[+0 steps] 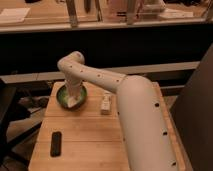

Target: Place the white sponge in the ceramic bowl

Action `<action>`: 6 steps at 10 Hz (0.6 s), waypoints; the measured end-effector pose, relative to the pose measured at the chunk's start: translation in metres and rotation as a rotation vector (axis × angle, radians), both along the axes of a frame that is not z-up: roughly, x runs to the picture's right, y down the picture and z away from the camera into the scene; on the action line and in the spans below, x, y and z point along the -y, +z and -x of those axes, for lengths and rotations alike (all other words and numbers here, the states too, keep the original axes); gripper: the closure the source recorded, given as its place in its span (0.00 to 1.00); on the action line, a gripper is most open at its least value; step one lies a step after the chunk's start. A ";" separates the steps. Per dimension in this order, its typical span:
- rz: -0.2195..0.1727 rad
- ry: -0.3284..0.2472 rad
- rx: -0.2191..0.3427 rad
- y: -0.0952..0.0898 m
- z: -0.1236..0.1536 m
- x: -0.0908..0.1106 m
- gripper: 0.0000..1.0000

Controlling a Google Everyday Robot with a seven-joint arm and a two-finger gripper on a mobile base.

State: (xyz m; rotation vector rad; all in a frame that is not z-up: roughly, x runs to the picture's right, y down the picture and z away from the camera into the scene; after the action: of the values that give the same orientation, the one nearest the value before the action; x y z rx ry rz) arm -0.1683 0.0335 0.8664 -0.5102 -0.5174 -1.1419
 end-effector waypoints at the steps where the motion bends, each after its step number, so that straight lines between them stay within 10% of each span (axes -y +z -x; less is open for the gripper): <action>1: 0.000 0.000 0.000 0.000 0.000 0.001 0.39; 6: 0.002 -0.003 -0.003 0.001 -0.002 0.003 0.32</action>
State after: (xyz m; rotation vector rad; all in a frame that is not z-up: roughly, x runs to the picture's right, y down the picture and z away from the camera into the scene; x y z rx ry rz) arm -0.1663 0.0307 0.8672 -0.5145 -0.5152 -1.1438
